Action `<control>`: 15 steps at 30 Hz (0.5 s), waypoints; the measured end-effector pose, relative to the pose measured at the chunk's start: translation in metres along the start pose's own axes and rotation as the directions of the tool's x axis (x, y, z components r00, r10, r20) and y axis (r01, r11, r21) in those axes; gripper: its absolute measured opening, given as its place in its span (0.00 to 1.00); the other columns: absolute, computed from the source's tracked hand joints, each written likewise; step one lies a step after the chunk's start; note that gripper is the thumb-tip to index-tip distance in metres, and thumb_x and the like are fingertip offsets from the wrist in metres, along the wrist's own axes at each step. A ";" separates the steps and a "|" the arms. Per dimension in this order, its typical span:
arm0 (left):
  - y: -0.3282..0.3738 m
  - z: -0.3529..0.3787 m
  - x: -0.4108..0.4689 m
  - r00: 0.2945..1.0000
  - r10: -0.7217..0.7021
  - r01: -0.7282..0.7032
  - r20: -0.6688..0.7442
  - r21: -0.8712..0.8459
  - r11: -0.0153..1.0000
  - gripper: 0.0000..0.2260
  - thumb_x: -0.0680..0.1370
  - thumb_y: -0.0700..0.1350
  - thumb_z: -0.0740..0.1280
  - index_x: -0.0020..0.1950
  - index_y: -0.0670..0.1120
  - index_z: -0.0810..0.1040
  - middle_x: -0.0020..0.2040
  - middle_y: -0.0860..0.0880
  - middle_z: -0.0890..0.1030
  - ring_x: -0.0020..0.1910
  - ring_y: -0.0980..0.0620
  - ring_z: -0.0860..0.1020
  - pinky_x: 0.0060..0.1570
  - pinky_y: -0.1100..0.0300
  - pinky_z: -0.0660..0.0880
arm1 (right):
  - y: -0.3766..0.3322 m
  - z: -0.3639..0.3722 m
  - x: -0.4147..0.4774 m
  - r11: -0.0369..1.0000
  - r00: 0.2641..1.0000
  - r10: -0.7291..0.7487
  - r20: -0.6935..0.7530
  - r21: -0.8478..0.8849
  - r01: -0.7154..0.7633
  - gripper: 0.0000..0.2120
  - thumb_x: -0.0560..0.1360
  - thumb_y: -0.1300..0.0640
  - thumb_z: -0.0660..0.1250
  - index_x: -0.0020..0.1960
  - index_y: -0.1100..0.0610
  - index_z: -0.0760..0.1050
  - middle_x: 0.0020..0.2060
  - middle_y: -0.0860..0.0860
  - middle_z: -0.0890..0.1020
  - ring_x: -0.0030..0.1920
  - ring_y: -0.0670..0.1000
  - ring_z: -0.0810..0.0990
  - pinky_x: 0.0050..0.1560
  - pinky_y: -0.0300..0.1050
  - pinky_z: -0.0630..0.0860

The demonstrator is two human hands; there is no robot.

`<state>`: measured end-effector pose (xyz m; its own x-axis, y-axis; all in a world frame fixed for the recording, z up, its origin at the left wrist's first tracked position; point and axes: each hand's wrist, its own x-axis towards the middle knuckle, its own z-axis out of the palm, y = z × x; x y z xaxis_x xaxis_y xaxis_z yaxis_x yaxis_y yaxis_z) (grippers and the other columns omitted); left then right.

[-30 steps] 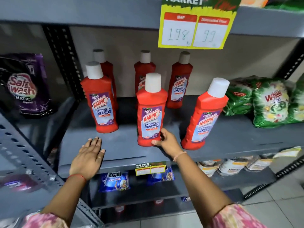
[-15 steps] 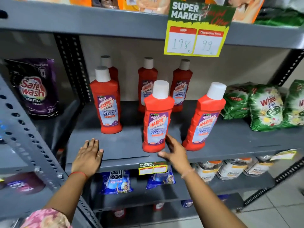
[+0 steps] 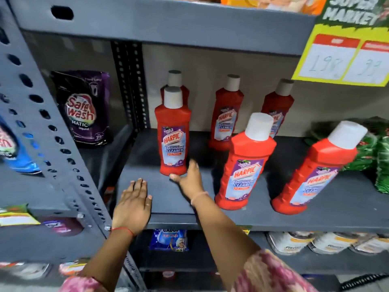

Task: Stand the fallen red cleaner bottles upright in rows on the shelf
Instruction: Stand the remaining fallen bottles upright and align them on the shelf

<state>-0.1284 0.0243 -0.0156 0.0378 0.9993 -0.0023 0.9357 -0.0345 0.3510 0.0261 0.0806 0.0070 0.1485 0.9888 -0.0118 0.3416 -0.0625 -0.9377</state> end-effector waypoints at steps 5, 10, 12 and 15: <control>0.001 0.001 -0.001 1.000 -0.003 0.003 -0.004 0.028 1.000 0.29 0.73 0.52 0.42 0.74 0.44 0.52 0.77 0.46 0.53 0.77 0.48 0.50 0.76 0.52 0.49 | 0.001 0.002 0.018 0.999 0.998 0.010 0.058 0.030 -0.011 0.25 0.63 0.64 0.74 0.58 0.59 0.72 0.56 0.59 0.80 0.55 0.59 0.78 0.60 0.56 0.75; 0.003 0.000 -0.002 1.000 -0.004 0.004 -0.002 0.028 1.000 0.23 0.79 0.48 0.49 0.74 0.43 0.51 0.77 0.46 0.53 0.77 0.47 0.49 0.76 0.52 0.48 | 0.005 -0.007 -0.002 0.998 0.996 -0.025 0.081 -0.050 0.029 0.26 0.63 0.65 0.74 0.59 0.62 0.69 0.59 0.60 0.77 0.57 0.59 0.76 0.59 0.48 0.73; 0.003 -0.001 -0.003 1.000 -0.003 0.003 0.010 0.024 1.000 0.23 0.79 0.48 0.49 0.74 0.43 0.51 0.77 0.46 0.52 0.77 0.47 0.48 0.76 0.51 0.47 | 0.010 -0.009 -0.016 0.998 0.994 -0.033 0.105 -0.050 0.038 0.28 0.64 0.65 0.73 0.61 0.61 0.68 0.59 0.60 0.76 0.58 0.58 0.76 0.61 0.50 0.72; 0.003 -0.002 -0.004 1.000 0.006 -0.007 0.024 0.017 1.000 0.23 0.79 0.48 0.49 0.74 0.43 0.50 0.77 0.45 0.51 0.77 0.47 0.48 0.76 0.51 0.47 | 0.013 -0.014 -0.035 0.998 0.991 -0.042 0.130 -0.043 0.048 0.28 0.64 0.65 0.73 0.62 0.59 0.67 0.60 0.59 0.77 0.58 0.58 0.76 0.62 0.52 0.72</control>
<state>-0.1269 0.0204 -0.0126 0.0522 0.9984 -0.0226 0.9412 -0.0417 0.3353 0.0385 0.0435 0.0000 0.0122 0.9998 -0.0178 0.3875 -0.0211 -0.9216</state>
